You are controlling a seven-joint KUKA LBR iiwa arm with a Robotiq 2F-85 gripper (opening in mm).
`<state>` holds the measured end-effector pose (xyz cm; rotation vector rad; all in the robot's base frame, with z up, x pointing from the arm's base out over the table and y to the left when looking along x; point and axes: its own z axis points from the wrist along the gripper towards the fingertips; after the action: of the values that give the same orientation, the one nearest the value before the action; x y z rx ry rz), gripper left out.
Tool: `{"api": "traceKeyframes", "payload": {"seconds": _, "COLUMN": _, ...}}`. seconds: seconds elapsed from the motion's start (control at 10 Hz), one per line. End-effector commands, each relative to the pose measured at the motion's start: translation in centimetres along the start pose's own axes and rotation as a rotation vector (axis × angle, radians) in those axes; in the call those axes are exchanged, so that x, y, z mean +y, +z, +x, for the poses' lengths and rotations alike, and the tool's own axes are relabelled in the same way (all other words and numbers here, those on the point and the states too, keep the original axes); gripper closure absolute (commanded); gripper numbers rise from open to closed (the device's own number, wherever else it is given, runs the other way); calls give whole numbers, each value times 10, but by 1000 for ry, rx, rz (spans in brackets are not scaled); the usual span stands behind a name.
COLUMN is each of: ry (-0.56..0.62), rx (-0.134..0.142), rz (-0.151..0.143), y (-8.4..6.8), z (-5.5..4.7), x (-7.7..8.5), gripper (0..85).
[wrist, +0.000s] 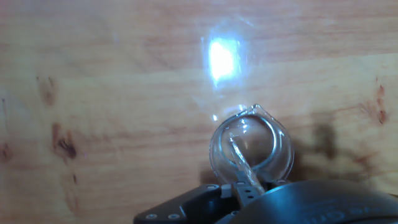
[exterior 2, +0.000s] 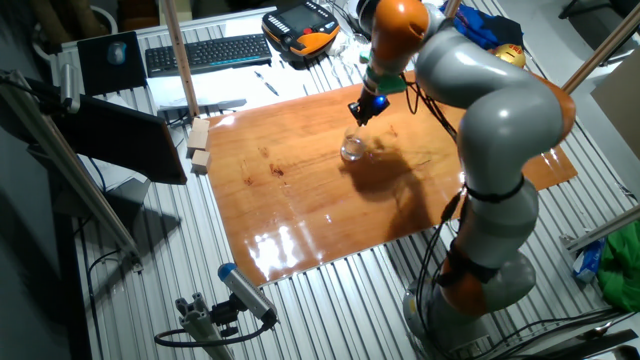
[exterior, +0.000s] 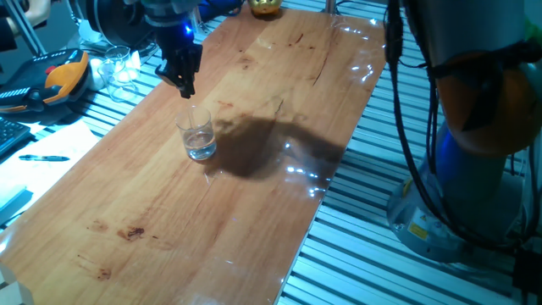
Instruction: Stir the beaker with a glass rod
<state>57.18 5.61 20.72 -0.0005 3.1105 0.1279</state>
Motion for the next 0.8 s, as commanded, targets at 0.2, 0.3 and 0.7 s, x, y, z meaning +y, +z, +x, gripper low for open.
{"api": "traceKeyframes", "payload": {"seconds": 0.2, "ry": -102, "rx": -68, "rz": 78, "y": -2, "z": 1, "x": 0, "gripper": 850}}
{"api": "traceKeyframes", "payload": {"seconds": 0.3, "ry": -123, "rx": -69, "rz": 92, "y": -2, "z": 1, "x": 0, "gripper": 850}}
{"api": "traceKeyframes", "payload": {"seconds": 0.7, "ry": -237, "rx": 63, "rz": 162, "y": -2, "z": 1, "x": -1, "gripper": 850}}
